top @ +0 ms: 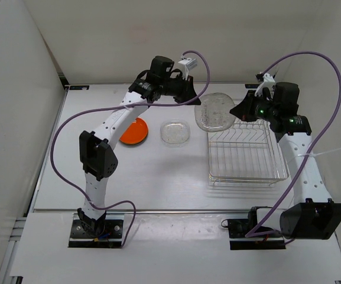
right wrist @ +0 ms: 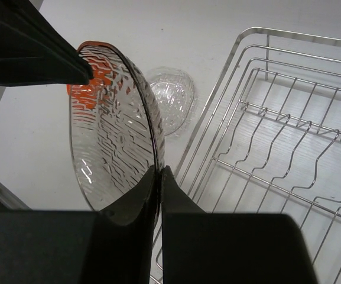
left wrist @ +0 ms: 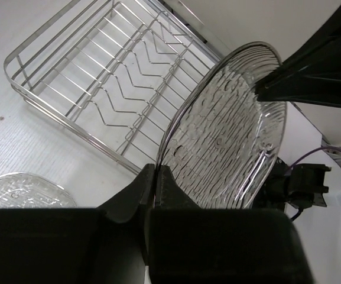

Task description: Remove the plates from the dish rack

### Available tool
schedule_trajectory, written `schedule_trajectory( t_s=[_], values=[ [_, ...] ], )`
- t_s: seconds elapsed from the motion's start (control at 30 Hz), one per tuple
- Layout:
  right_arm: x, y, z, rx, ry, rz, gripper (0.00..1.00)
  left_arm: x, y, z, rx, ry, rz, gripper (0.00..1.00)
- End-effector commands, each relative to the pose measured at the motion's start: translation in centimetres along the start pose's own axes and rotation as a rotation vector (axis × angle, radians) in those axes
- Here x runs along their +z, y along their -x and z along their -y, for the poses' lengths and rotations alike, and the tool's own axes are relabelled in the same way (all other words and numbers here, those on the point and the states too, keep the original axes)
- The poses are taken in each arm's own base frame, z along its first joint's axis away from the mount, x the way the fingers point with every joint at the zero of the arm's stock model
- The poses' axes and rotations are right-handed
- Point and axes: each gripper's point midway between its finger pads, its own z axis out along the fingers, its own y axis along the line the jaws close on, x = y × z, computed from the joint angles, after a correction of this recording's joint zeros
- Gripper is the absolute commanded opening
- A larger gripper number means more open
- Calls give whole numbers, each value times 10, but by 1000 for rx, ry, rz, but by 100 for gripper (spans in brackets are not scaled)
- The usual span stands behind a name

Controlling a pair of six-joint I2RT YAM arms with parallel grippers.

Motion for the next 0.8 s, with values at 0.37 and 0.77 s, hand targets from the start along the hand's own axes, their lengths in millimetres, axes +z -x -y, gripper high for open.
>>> schedule_trajectory(
  t_s=[0.37,0.77],
  values=[
    [-22,14,-27,-112,92,68,99,-33,-3,-60,208,307,-7,12],
    [-28,24,-13,-115,45,85,99,-114,-31,-171,105,350,-53,10]
  ],
)
